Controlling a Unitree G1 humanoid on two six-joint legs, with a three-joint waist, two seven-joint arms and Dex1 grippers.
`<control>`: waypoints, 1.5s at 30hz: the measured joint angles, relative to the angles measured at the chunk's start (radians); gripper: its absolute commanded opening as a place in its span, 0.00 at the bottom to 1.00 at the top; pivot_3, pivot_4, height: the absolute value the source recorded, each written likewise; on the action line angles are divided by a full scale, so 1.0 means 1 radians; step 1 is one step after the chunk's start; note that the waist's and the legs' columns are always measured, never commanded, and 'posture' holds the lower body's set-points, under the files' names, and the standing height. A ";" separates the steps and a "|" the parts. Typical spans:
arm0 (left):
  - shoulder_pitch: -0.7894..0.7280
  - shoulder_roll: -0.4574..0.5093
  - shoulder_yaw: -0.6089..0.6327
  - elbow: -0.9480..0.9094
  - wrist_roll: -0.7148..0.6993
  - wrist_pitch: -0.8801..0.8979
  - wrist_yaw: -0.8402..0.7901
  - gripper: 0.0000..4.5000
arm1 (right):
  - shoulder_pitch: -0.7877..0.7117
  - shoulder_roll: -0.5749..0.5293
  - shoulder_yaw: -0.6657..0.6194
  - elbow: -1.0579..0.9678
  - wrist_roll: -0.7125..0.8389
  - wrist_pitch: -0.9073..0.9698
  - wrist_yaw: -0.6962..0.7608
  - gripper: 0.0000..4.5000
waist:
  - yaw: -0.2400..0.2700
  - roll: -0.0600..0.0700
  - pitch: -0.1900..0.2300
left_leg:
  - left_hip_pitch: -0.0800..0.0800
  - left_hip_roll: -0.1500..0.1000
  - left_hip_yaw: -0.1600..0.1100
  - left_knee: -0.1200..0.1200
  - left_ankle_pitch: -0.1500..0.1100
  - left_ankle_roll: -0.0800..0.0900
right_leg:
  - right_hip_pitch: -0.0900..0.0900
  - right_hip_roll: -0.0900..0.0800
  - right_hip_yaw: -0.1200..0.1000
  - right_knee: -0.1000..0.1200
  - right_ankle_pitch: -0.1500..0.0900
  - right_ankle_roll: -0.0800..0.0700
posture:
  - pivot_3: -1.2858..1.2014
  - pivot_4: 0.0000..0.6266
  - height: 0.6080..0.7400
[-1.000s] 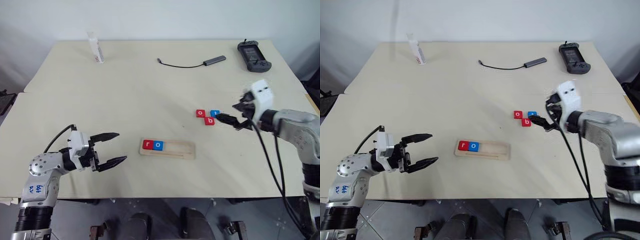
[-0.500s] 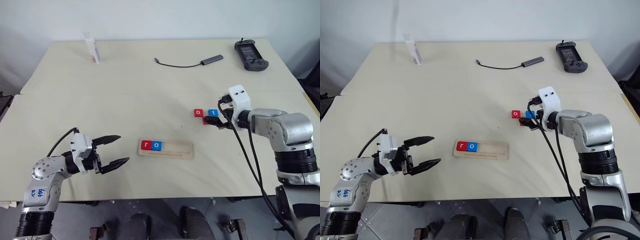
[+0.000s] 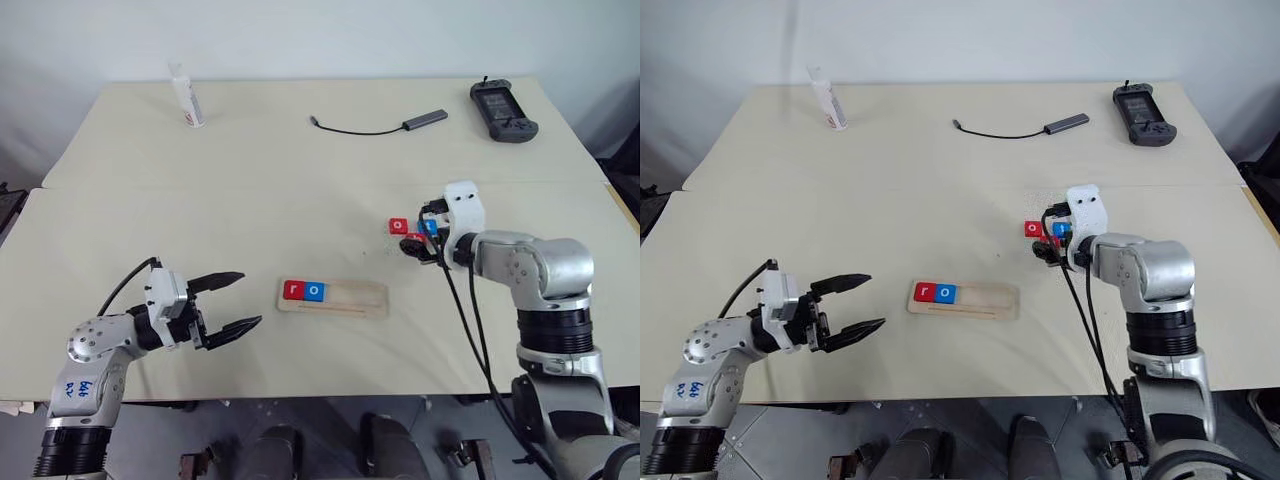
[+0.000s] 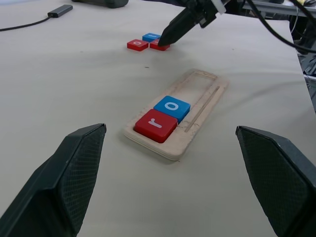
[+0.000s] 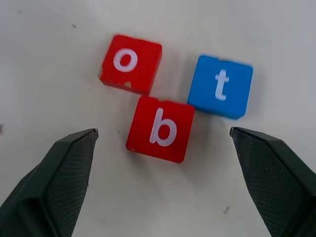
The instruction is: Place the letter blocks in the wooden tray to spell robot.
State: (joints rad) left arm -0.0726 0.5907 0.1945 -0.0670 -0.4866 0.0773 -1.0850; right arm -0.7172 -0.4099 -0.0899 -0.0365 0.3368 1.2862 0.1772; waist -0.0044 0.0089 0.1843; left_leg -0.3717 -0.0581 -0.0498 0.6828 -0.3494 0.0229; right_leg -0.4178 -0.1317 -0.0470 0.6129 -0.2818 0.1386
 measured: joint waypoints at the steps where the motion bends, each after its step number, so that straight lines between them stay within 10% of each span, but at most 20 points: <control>1: 0.001 0.000 -0.001 -0.001 0.000 -0.001 0.001 1.00 | 0.000 0.014 -0.003 -0.001 -0.007 -0.002 -0.016 0.91 | 0.000 0.000 0.000 | 0.000 0.000 0.000 0.000 0.000 0.000 | 0.000 0.000 0.000 0.000 0.000 0.000 | 0.52 0.24 1.00; 9: -0.003 -0.001 -0.008 -0.005 0.000 -0.014 0.002 1.00 | 0.020 0.055 -0.037 -0.001 -0.058 -0.041 -0.065 0.33 | -0.001 0.000 0.000 | 0.001 0.000 0.001 0.000 0.000 0.000 | 0.000 0.000 0.001 0.001 0.000 0.000 | 0.52 0.24 1.00; 22: -0.073 -0.041 -0.076 0.016 0.003 -0.025 -0.014 1.00 | 0.185 -0.015 -0.151 -0.354 -0.026 0.259 -0.029 0.32 | 0.004 0.000 0.000 | 0.000 0.000 0.000 0.000 0.000 0.000 | 0.000 0.000 0.001 0.000 0.000 0.000 | 0.52 0.24 1.00; 29: -0.115 -0.050 -0.109 0.086 0.006 -0.027 -0.043 1.00 | 0.357 0.119 -0.235 -0.608 -0.011 0.323 -0.095 0.32 | 0.000 0.001 0.000 | 0.001 0.000 0.003 -0.001 0.000 0.000 | -0.002 0.001 0.004 0.003 0.000 0.000 | 0.52 0.24 1.00; 37: -0.152 -0.042 -0.123 0.121 0.006 -0.027 -0.074 1.00 | 0.402 0.108 -0.235 -0.673 0.041 0.323 -0.090 0.92 | 0.003 0.001 0.000 | 0.001 -0.001 0.003 0.000 0.000 0.000 | -0.002 0.000 0.005 0.004 0.000 0.000 | 0.52 0.24 1.00; 41: -0.152 -0.034 -0.121 0.122 0.007 -0.030 -0.078 1.00 | 0.356 -0.201 -0.245 -0.610 0.133 0.274 0.128 0.92 | 0.004 0.001 0.000 | 0.001 -0.001 0.003 -0.001 0.000 0.001 | -0.002 0.000 0.004 0.002 0.000 0.000 | 0.52 0.24 1.00; 45: -0.152 -0.030 -0.116 0.120 0.007 -0.035 -0.079 1.00 | 0.494 -0.501 -0.177 -0.528 0.139 -0.190 0.551 0.92 | 0.004 -0.001 0.000 | 0.002 0.001 0.003 -0.003 0.000 0.001 | 0.002 0.003 0.001 -0.004 0.000 0.001 | 0.52 0.24 1.00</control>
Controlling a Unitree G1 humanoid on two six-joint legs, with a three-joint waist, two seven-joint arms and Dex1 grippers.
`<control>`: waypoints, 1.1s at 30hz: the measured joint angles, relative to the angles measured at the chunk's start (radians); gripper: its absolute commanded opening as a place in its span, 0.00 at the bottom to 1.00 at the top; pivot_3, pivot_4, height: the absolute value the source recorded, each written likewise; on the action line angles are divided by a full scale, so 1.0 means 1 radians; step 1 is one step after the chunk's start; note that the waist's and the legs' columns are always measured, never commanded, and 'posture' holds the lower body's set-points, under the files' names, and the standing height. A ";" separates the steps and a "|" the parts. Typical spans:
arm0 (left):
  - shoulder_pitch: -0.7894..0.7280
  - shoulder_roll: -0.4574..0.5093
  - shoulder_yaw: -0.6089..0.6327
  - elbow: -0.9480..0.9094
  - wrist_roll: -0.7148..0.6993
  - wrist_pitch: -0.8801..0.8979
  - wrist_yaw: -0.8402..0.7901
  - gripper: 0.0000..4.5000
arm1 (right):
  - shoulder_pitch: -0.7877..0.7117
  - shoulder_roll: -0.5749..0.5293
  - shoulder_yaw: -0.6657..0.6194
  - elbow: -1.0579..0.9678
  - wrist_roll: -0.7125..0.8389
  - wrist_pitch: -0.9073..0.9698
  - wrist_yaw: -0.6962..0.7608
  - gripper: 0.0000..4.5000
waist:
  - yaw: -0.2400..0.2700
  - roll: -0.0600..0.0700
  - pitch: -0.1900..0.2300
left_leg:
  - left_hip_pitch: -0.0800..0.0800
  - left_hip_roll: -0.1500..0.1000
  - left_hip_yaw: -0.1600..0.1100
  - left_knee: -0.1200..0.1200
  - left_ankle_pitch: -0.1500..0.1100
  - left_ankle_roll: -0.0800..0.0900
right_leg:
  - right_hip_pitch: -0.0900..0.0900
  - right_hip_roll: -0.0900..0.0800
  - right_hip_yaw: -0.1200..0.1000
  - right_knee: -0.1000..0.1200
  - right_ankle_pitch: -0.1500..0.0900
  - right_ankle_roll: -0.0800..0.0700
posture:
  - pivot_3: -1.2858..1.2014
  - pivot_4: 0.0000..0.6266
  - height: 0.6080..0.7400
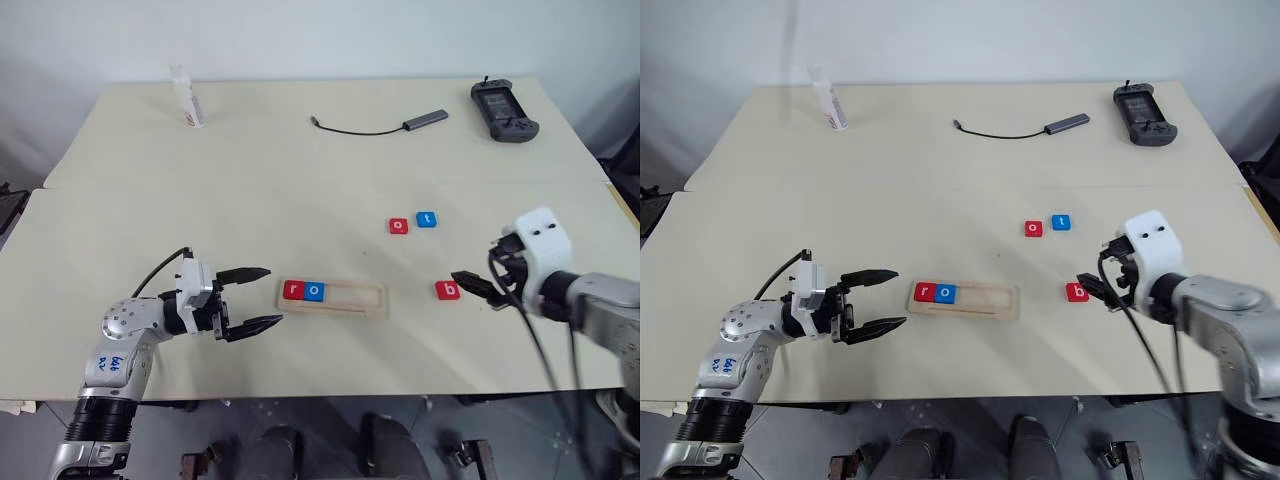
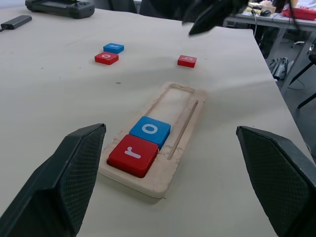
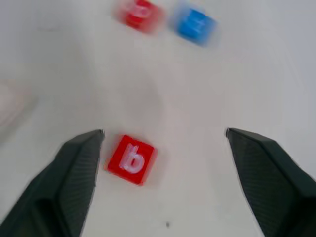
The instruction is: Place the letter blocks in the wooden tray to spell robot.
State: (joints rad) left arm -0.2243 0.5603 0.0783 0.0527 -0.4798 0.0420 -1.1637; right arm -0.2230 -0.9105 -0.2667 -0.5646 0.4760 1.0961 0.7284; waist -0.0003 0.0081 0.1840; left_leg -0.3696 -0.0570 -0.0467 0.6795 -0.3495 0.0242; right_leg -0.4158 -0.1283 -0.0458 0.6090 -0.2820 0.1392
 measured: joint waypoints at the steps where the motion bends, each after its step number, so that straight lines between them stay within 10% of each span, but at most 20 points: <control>1: 0.001 0.000 0.000 -0.001 0.000 0.000 0.000 1.00 | 0.038 -0.031 0.025 0.043 -0.010 -0.140 0.113 0.92 | 0.000 0.000 0.000 | 0.000 0.000 0.000 0.000 0.000 0.001 | 0.001 0.000 0.000 -0.001 0.000 0.001 | 0.52 0.24 1.00; 6: 0.004 0.006 0.002 -0.017 -0.002 0.000 -0.010 1.00 | -0.048 -0.064 0.181 0.492 -0.142 -0.738 0.473 0.92 | -0.011 -0.002 0.001 | 0.002 -0.002 0.005 0.004 0.000 0.005 | 0.004 -0.004 0.004 -0.004 0.004 0.007 | 0.52 0.24 1.00; 14: 0.015 0.009 -0.021 -0.087 -0.005 0.001 -0.031 1.00 | -0.370 0.010 0.367 1.044 -0.321 -1.088 0.649 0.92 | -0.004 -0.001 0.001 | 0.000 0.000 0.001 0.004 0.000 0.002 | 0.002 -0.003 0.001 -0.005 0.004 0.006 | 0.52 0.24 1.00; 18: 0.025 0.010 -0.021 -0.114 -0.005 0.003 -0.028 1.00 | -0.425 0.055 0.408 1.150 -0.348 -1.141 0.696 0.79 | -0.001 -0.001 0.001 | -0.001 -0.001 0.000 0.004 0.000 0.002 | 0.003 -0.004 0.000 -0.007 0.004 0.006 | 0.52 0.24 1.00; 24: 0.054 0.010 -0.019 -0.135 -0.005 0.004 -0.001 1.00 | -0.449 0.072 0.416 1.182 -0.358 -1.161 0.723 0.33 | -0.002 -0.001 0.001 | 0.000 -0.001 0.000 0.004 0.000 0.001 | 0.003 -0.004 -0.001 -0.007 0.004 0.006 | 0.52 0.24 1.00; 33: 0.073 0.014 -0.003 -0.149 -0.004 0.001 0.030 1.00 | -0.462 0.103 0.416 0.911 -0.279 -0.903 0.745 0.32 | -0.005 0.001 0.002 | -0.001 0.001 0.000 0.004 -0.001 0.000 | 0.002 -0.003 -0.001 -0.006 0.003 0.006 | 0.52 0.24 1.00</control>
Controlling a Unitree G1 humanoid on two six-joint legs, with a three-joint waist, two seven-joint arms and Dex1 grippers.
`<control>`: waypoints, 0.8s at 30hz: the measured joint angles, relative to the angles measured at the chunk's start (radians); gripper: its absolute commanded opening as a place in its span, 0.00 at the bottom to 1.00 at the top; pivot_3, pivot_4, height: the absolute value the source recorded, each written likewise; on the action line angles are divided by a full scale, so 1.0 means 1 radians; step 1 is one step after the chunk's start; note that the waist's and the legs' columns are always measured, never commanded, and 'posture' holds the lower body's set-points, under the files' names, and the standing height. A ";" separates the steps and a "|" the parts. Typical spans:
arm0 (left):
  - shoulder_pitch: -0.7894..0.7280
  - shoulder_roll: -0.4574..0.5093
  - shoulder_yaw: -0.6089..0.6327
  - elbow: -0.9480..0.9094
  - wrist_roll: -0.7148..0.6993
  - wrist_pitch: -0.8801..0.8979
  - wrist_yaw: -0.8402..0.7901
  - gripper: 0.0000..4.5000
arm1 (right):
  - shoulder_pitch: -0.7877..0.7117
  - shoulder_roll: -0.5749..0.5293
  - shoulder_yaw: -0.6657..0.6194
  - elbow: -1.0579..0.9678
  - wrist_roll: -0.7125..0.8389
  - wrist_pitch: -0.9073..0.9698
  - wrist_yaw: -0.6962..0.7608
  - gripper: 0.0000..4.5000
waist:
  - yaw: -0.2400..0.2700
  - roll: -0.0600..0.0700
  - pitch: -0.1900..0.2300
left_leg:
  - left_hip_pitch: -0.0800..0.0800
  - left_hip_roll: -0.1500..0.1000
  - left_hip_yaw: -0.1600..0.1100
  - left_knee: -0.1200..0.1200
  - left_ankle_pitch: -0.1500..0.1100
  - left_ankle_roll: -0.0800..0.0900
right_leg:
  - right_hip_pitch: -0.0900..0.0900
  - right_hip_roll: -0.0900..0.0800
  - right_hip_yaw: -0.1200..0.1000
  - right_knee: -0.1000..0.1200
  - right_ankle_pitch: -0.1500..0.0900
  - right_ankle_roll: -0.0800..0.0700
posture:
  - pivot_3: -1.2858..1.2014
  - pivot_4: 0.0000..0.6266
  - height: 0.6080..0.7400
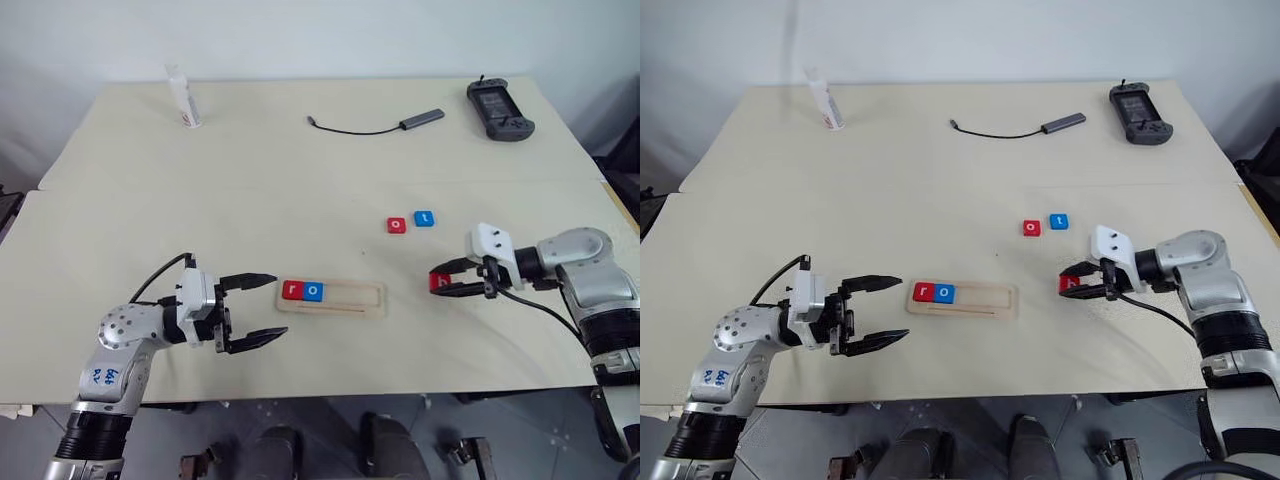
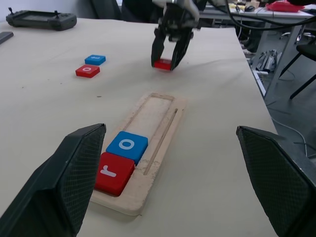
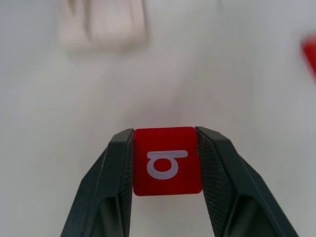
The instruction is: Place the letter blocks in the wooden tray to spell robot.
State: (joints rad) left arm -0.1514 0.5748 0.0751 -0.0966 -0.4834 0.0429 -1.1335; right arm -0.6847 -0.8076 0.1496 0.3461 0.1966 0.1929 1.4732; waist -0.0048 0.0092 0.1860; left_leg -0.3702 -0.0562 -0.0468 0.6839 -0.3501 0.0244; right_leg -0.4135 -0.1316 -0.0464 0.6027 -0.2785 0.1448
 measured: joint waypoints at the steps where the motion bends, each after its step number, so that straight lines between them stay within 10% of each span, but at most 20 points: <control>1: 0.000 0.000 0.002 0.000 0.000 0.000 0.004 1.00 | -0.003 0.010 0.002 -0.067 0.019 0.068 -0.007 0.32 | 0.001 0.000 0.000 | 0.000 0.000 0.000 0.000 0.000 0.000 | 0.000 0.000 0.000 0.000 0.000 0.000 | 0.52 0.24 1.00; 8: 0.026 -0.003 0.005 -0.003 0.003 -0.002 0.028 1.00 | -0.024 0.165 0.099 -0.347 0.032 0.425 -0.205 0.32 | 0.006 0.000 0.000 | -0.001 -0.002 -0.002 0.000 0.000 0.000 | 0.000 -0.001 0.000 0.001 0.000 -0.001 | 0.52 0.24 1.00; 24: 0.058 0.001 0.017 -0.010 0.004 -0.003 0.055 1.00 | -0.049 0.304 0.237 -0.367 -0.032 0.534 -0.378 0.40 | 0.001 0.000 0.000 | -0.001 -0.002 -0.002 0.000 0.000 0.000 | -0.001 0.000 -0.001 0.002 0.000 -0.001 | 0.52 0.24 1.00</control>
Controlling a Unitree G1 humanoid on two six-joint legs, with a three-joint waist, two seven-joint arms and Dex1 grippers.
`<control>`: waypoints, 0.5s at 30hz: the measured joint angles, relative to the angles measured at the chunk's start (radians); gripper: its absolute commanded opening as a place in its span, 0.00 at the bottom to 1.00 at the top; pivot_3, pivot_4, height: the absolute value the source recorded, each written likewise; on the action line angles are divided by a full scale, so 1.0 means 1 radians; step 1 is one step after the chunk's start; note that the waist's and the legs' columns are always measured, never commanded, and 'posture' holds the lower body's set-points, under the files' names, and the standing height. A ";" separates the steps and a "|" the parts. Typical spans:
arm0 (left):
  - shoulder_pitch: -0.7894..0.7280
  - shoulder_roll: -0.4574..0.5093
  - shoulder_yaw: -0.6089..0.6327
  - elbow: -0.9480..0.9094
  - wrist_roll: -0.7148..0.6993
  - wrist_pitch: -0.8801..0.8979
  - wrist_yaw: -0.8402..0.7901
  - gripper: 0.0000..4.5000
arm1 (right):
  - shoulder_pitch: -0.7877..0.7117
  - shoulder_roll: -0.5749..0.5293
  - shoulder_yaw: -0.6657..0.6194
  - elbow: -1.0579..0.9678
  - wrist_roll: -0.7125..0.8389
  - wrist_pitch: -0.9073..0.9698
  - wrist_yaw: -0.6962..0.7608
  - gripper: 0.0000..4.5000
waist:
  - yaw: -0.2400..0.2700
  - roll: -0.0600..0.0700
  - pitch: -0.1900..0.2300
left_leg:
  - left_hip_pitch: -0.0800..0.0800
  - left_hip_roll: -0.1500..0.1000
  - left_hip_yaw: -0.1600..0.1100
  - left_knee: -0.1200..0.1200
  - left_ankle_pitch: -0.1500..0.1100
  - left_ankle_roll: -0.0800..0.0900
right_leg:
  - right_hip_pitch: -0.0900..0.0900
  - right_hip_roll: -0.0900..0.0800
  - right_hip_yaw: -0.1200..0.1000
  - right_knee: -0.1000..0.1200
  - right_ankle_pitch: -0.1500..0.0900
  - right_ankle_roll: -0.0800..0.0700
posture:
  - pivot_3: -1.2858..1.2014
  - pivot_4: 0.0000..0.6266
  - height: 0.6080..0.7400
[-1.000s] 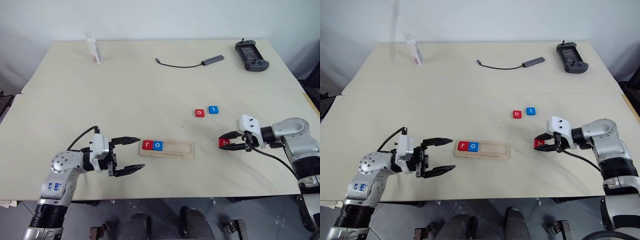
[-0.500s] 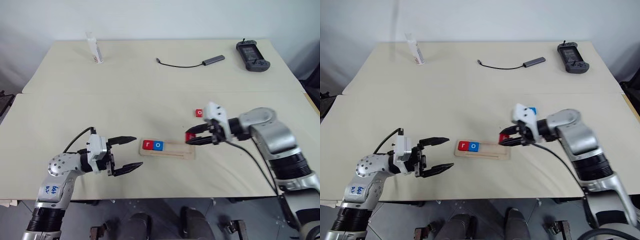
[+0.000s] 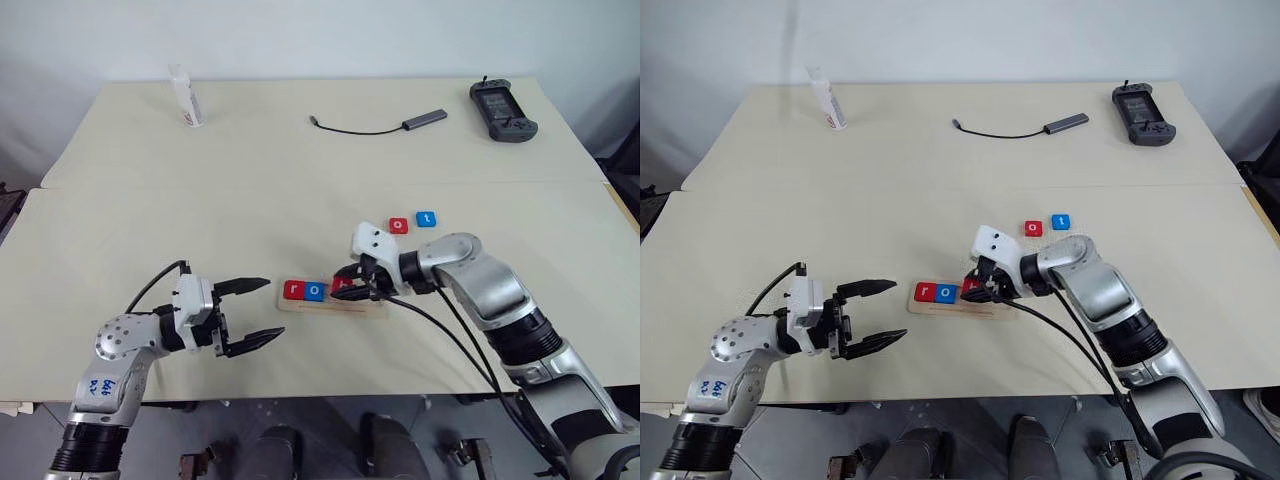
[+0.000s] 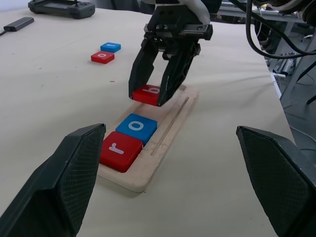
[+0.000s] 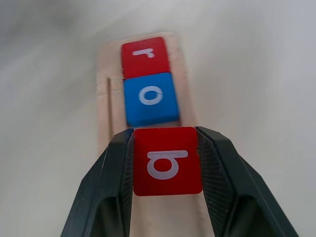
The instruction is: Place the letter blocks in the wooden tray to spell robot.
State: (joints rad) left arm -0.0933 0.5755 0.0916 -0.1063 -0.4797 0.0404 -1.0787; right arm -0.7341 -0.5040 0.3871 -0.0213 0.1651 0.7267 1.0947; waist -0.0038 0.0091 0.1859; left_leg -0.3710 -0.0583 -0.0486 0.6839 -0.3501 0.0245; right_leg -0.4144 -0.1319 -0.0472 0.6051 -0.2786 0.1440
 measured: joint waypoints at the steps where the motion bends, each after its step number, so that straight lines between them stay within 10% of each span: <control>1: 0.000 0.001 0.003 0.000 0.000 0.000 0.001 1.00 | 0.000 0.007 0.000 -0.004 0.001 0.002 -0.003 0.49 | 0.000 0.000 0.000 | 0.000 0.000 0.000 0.000 0.000 0.000 | 0.000 0.000 0.000 0.000 0.000 0.000 | 0.52 0.24 1.00; 8: 0.000 0.002 0.007 -0.003 0.000 0.000 0.009 1.00 | -0.001 0.025 -0.001 -0.012 0.007 0.025 -0.024 0.99 | 0.000 0.000 0.000 | 0.000 0.000 0.000 0.000 0.000 0.000 | 0.000 0.000 0.000 0.000 0.000 0.000 | 0.52 0.24 1.00; 15: -0.002 0.003 0.007 -0.003 0.006 0.000 0.016 1.00 | 0.008 -0.060 -0.057 -0.079 0.051 0.045 -0.014 1.00 | 0.004 0.000 0.000 | 0.000 -0.001 0.000 0.000 0.000 0.000 | 0.000 0.000 0.000 0.000 0.000 0.000 | 0.52 0.24 1.00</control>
State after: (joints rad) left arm -0.0956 0.5782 0.0987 -0.1097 -0.4741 0.0406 -1.0627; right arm -0.7264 -0.5644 0.3296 -0.1005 0.2157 0.7720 1.0804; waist -0.0001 0.0090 0.1858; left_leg -0.3711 -0.0589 -0.0488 0.6838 -0.3502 0.0247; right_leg -0.4142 -0.1323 -0.0472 0.6053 -0.2787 0.1438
